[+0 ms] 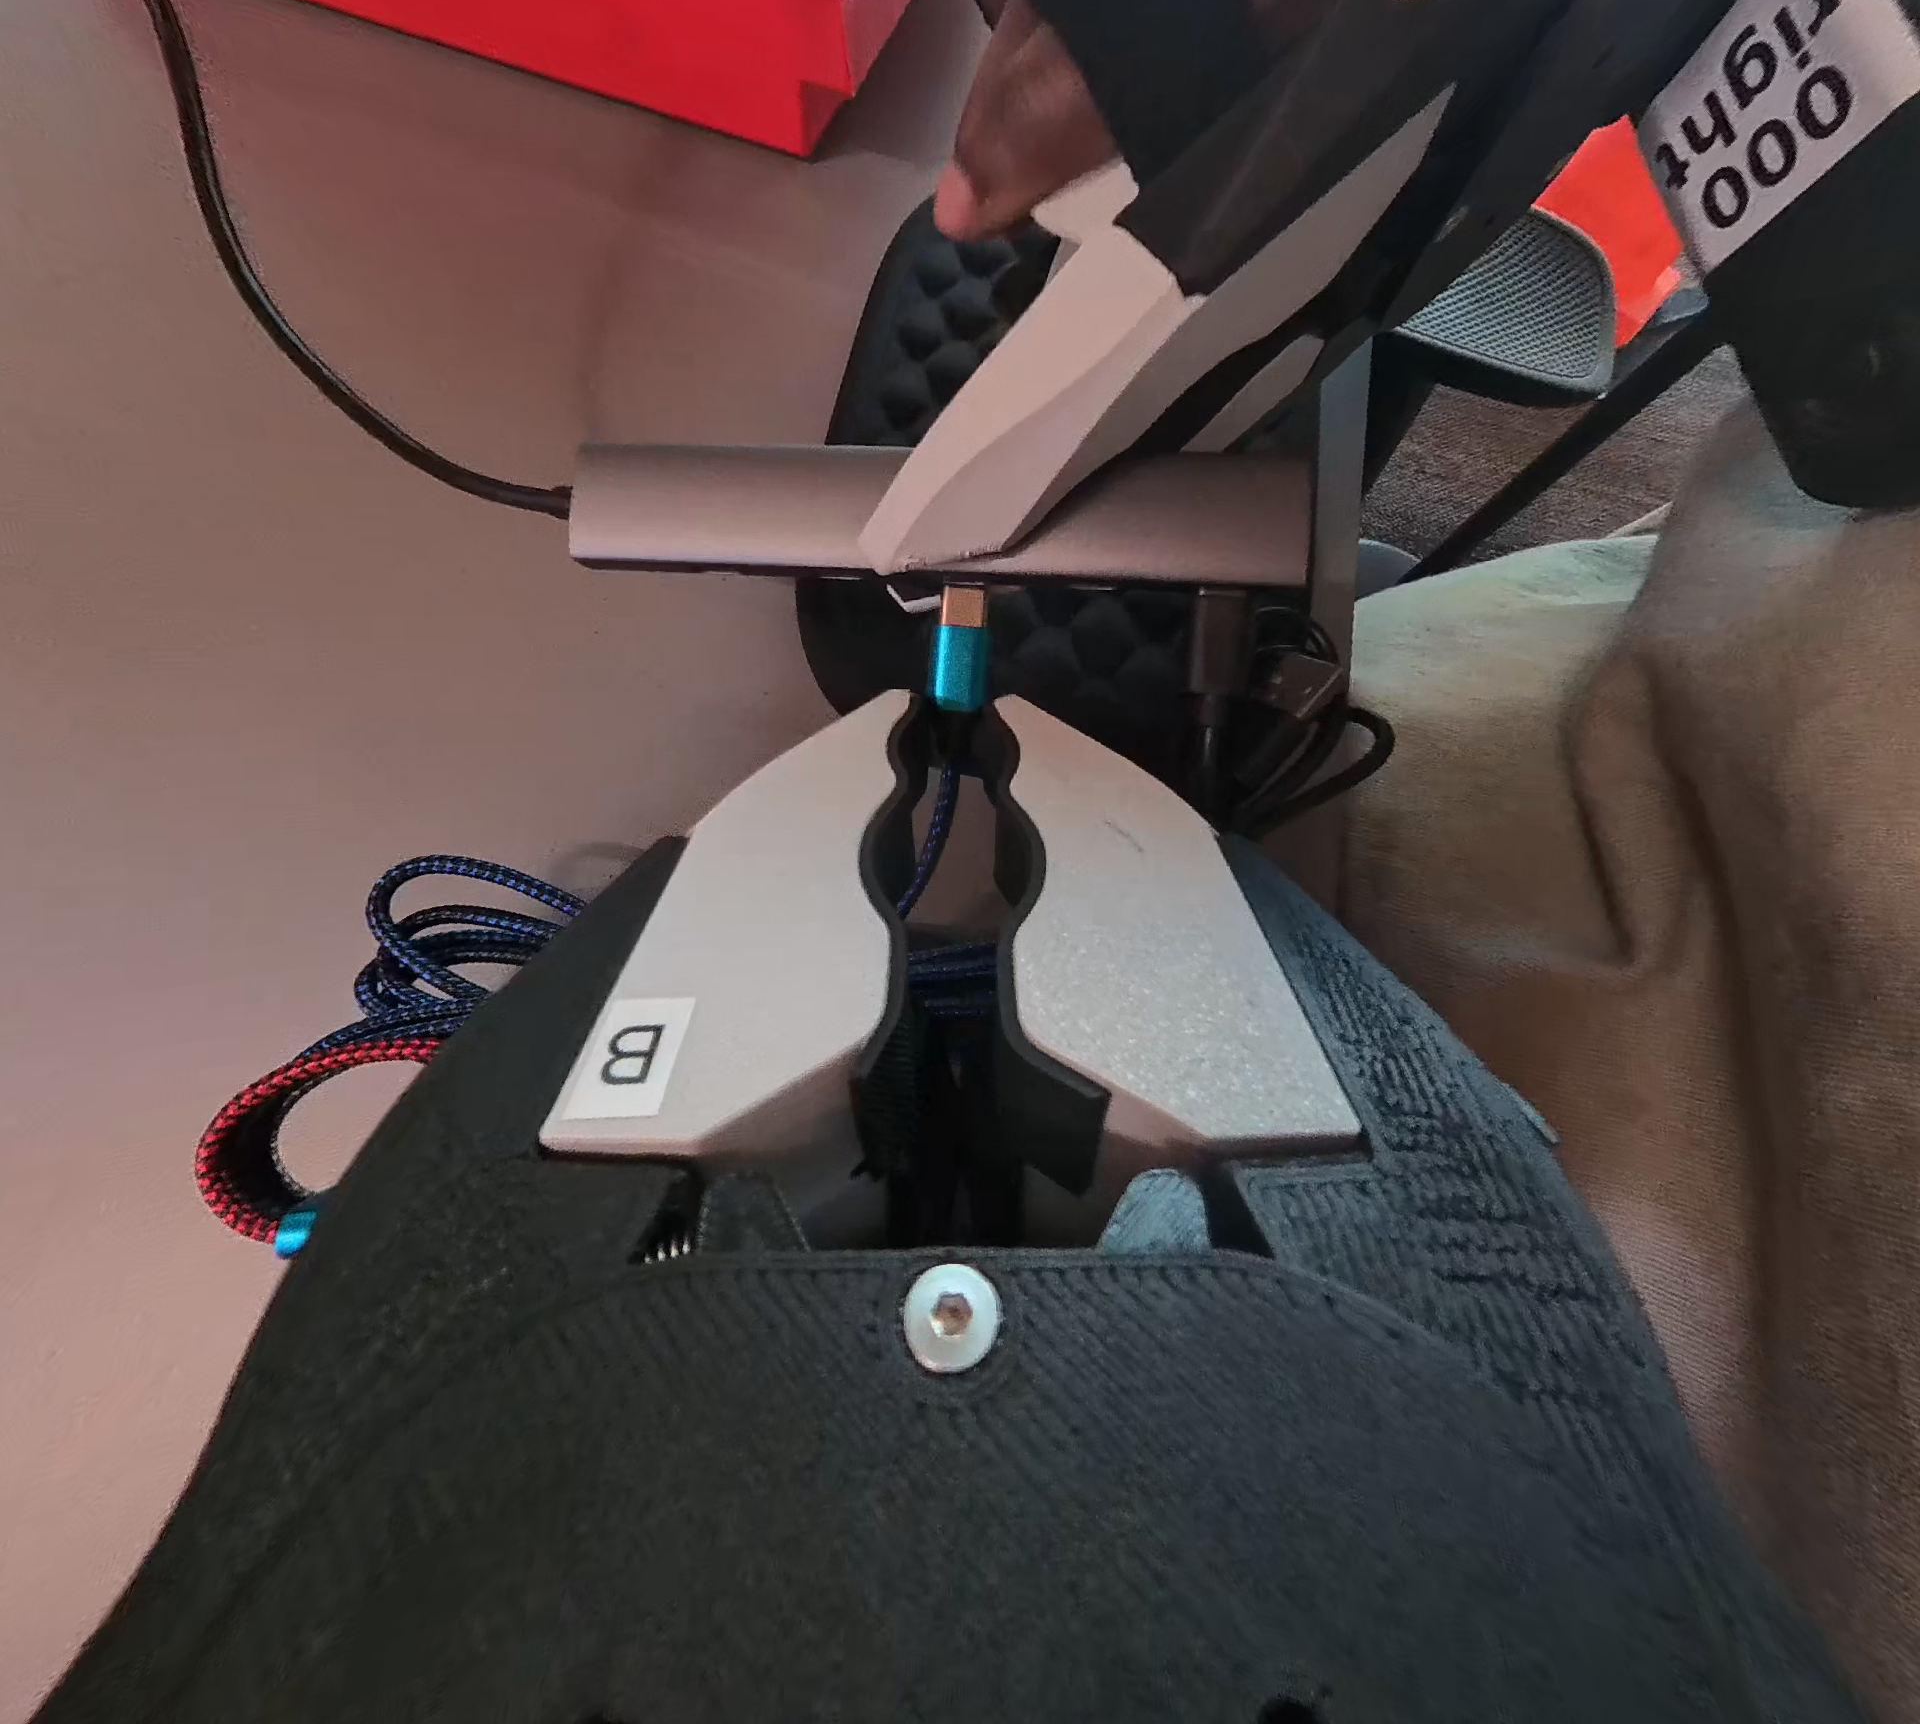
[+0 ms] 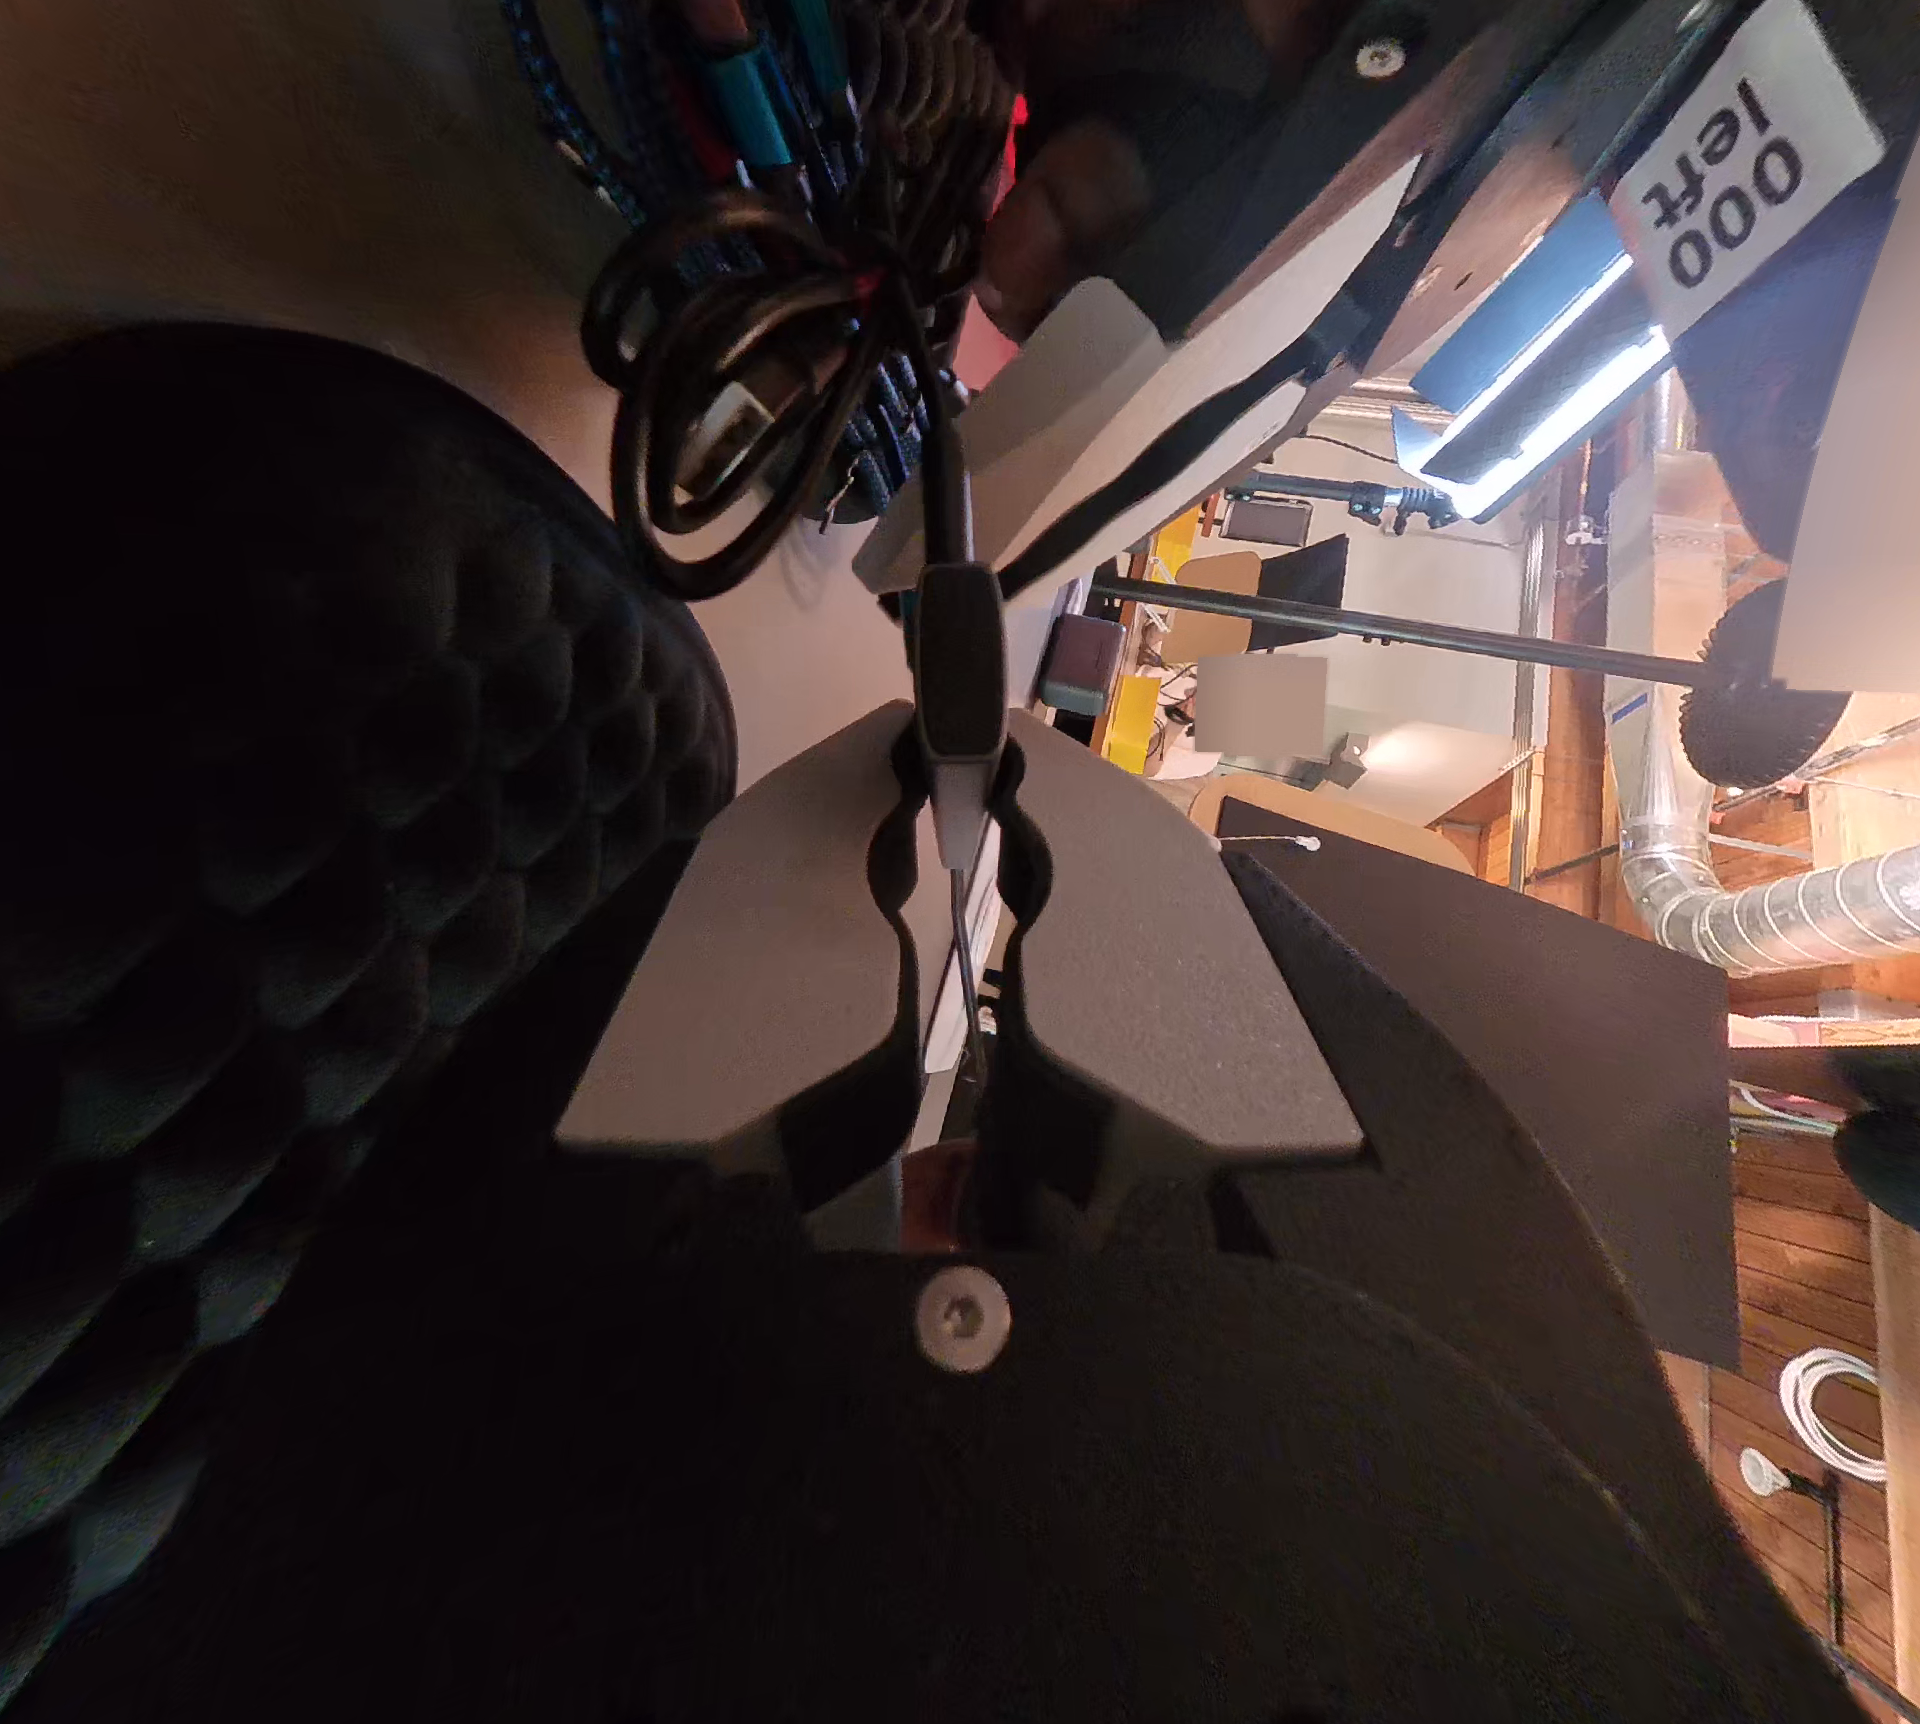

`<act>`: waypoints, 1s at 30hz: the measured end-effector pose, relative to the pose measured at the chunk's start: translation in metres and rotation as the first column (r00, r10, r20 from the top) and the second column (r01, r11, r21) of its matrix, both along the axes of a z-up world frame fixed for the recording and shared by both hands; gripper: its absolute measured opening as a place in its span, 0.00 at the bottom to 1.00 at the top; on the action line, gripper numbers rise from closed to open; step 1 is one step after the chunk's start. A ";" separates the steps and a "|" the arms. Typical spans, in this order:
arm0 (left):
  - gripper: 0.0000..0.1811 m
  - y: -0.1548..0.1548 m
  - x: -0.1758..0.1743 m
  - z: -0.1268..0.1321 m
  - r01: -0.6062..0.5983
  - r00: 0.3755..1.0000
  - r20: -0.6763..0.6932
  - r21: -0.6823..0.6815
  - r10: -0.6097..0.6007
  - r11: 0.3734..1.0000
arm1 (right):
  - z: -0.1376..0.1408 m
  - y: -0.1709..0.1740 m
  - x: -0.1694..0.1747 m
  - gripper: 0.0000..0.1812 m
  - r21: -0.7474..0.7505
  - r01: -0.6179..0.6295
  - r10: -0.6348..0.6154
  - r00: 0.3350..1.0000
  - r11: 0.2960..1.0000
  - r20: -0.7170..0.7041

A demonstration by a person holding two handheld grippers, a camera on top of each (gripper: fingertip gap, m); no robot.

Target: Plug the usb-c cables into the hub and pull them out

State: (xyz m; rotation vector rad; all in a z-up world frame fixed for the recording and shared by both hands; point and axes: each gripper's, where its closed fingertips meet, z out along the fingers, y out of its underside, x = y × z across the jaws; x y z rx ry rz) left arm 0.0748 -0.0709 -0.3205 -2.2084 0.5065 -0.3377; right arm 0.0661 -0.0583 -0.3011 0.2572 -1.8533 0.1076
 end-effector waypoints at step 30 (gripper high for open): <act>0.04 0.003 0.001 0.001 0.010 0.999 0.053 -0.010 -0.010 1.000 | -0.008 -0.001 0.001 0.05 0.016 -0.025 0.024 0.999 1.000 0.034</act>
